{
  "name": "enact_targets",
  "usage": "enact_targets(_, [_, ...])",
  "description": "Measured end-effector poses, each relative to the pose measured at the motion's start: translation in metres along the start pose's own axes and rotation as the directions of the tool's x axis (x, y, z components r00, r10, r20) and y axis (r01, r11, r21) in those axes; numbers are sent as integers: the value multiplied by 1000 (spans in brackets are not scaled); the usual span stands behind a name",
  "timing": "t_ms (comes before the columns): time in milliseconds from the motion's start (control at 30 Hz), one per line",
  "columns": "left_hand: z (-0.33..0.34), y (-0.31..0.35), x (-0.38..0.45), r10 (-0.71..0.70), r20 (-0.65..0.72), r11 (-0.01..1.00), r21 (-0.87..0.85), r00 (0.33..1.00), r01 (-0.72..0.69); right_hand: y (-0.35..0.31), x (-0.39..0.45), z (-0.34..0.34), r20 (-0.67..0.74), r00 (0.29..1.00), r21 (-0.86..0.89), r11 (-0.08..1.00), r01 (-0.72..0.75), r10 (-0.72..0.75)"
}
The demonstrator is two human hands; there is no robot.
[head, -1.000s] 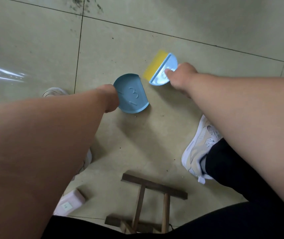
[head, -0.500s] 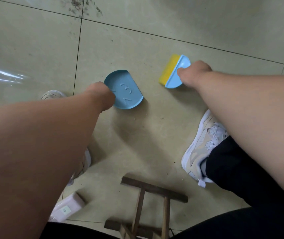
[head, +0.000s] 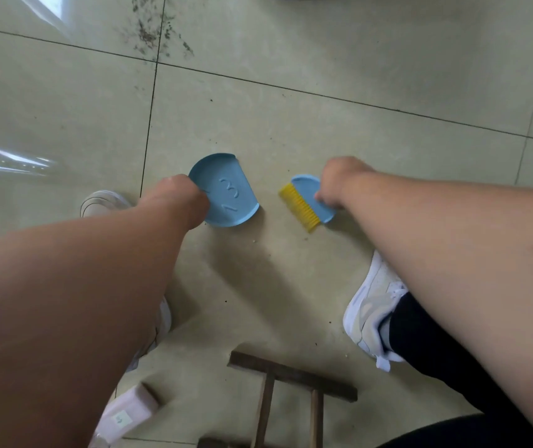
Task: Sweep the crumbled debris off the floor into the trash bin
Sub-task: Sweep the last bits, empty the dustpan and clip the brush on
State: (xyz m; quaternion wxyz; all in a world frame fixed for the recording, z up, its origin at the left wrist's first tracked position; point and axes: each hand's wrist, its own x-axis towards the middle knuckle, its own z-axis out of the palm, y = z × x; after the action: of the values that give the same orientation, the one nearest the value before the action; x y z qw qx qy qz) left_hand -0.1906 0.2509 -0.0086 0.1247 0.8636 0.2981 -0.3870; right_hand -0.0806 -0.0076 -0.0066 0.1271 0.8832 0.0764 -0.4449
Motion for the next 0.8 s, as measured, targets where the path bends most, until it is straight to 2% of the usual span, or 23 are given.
enact_targets(67, [0, 0, 0, 4, -1, 1000, 9, 1000, -4, 16, 9, -21, -147, 982, 137, 985, -103, 123])
enact_targets(133, [0, 0, 1, 8, -6, 1000, 4, 1000, -8, 31, 15, -38, -237, 945, 235, 957, -169, 225])
enact_targets(233, [0, -1, 2, 11, -9, 1000, -11, 1000, -11, 46, 19, -48, -274, 924, 328, 929, -171, 266])
enact_targets(300, [0, -2, 3, 6, -3, 1000, -24, 1000, -6, 50, 18, -45, -225, 942, 438, 890, -130, 248])
enact_targets(333, [0, -2, 3, 3, -1, 999, -36, 1000, -3, 49, 16, -41, -191, 950, 545, 831, -107, 248])
enact_targets(367, [0, -2, 4, -2, 0, 999, -48, 1000, 2, 48, 12, -37, -156, 951, 678, 729, -92, 265])
enact_targets(433, [-1, 0, 6, -13, 6, 998, -63, 1000, 13, 42, 10, -27, -54, 951, 888, 449, -94, 305])
enact_targets(500, [-2, 2, 7, -27, 17, 996, -81, 999, 29, 36, 12, -21, 100, 966, 970, 195, -149, 238])
enact_targets(567, [-3, 5, 7, -29, 26, 995, -94, 999, 32, 28, 14, -17, 203, 975, 973, 94, -211, 95])
enact_targets(600, [-4, 6, 6, -27, 37, 995, -95, 999, 30, 23, 14, -15, 225, 974, 970, 91, -227, 38])
enact_targets(667, [-3, 8, 4, -26, 68, 994, -104, 997, 33, 12, 12, -13, 237, 971, 960, 151, -234, -5])
enact_targets(800, [1, 8, 2, -27, 100, 988, -152, 995, 42, 3, 21, -10, 244, 961, 907, 318, -275, 134])
